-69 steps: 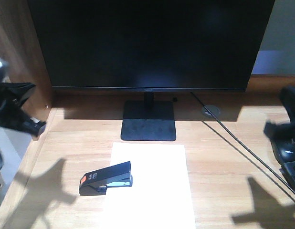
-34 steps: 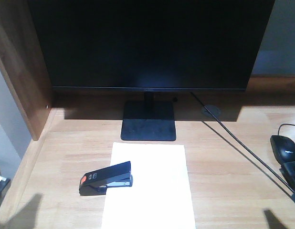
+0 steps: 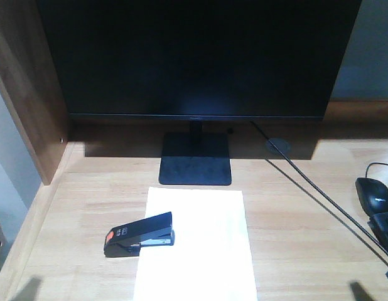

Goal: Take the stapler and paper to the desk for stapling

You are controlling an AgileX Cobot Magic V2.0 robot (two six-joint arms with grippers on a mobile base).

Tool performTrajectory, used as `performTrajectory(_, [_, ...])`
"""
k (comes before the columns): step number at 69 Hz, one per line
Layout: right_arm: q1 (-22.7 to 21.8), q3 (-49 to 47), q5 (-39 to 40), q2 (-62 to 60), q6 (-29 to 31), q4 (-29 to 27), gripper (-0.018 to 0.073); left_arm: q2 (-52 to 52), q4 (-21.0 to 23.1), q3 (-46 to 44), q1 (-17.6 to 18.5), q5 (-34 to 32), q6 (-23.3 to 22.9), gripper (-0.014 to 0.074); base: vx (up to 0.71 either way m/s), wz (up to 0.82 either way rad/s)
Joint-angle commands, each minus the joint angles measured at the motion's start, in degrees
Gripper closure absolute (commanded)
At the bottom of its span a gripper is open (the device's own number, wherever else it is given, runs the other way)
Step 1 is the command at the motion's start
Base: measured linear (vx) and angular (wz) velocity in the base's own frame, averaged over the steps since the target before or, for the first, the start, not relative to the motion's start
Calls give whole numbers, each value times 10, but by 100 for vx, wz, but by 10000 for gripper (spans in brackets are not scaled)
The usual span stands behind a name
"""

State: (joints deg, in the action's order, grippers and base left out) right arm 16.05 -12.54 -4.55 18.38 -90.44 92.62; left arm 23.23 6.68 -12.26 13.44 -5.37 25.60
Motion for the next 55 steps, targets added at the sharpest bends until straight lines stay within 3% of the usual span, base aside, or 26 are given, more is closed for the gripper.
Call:
performTrajectory(1, [-1, -16, -2, 5, 2, 11, 569, 3, 3, -15, 0, -42, -6, 603, 0, 0])
performTrajectory(55, [-1, -16, -2, 5, 2, 11, 569, 3, 3, -15, 0, -41, -6, 603, 0, 0])
